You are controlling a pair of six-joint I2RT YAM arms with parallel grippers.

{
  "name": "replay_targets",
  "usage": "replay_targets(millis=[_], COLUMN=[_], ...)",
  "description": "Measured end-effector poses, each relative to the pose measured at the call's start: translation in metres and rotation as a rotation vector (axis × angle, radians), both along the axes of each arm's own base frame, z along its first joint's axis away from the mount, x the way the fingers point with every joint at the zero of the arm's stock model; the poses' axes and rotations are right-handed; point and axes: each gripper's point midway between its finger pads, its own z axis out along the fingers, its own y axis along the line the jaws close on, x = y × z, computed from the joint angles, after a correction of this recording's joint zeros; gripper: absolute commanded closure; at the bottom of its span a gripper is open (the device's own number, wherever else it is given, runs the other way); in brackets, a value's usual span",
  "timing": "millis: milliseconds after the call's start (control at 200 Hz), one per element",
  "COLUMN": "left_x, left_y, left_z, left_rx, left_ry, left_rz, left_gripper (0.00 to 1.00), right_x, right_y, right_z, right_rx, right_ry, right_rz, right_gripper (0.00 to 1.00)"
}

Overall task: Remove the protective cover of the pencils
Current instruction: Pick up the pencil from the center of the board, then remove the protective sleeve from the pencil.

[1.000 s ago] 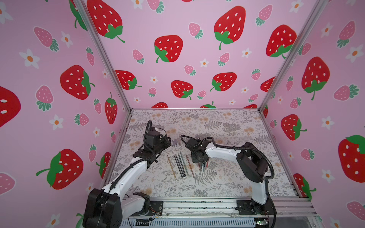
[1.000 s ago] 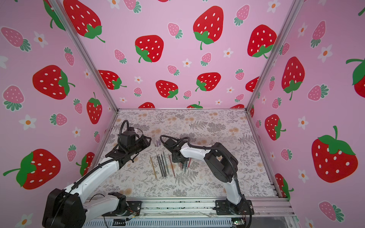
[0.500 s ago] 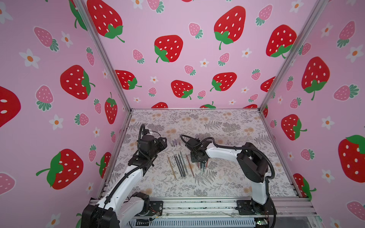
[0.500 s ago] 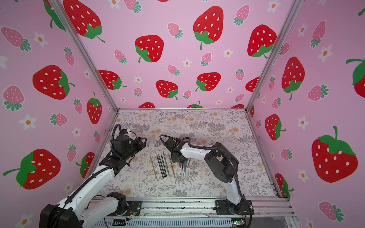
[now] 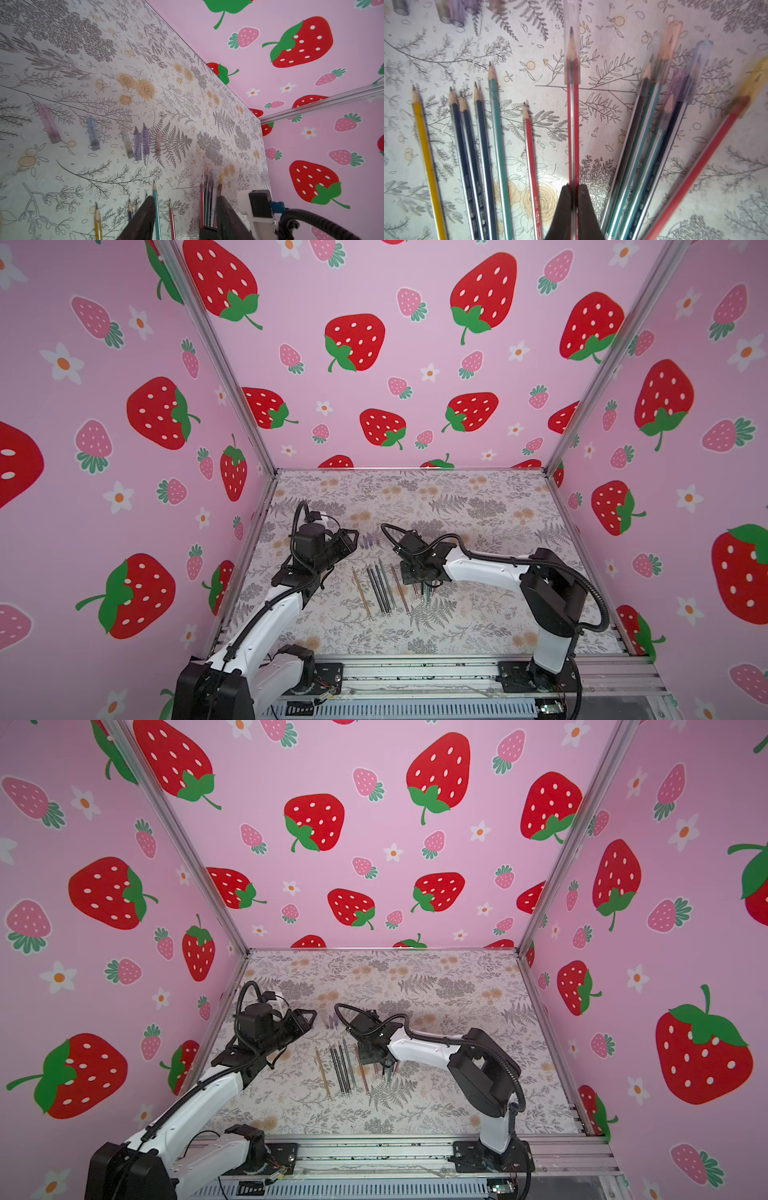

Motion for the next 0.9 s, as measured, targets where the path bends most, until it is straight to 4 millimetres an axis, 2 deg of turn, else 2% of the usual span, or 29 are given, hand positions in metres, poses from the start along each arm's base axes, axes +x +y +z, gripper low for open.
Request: replay_targets(millis=[185,390,750,900], left_x=[0.006,0.011,0.006,0.007], left_y=[-0.016,-0.036,-0.074,-0.084], left_z=[-0.01,-0.024,-0.037,-0.041], left_rx=[-0.063,-0.114,-0.132,-0.131], left_ry=[0.023,0.054,0.081,0.087], left_rz=[-0.064,-0.129,-0.232,-0.251], left_gripper=[0.44,0.43,0.41,0.41], right_x=[-0.002,-0.005,-0.01,-0.011], right_y=[-0.001,0.002,0.01,0.014], right_z=[0.008,0.018,0.027,0.028], right_rx=[0.041,0.084,0.13,0.143], right_ry=[-0.027,-0.053,-0.087,-0.093], right_rz=[0.017,0.033,0.072,0.081], right_gripper=[1.0,1.0,1.0,1.0])
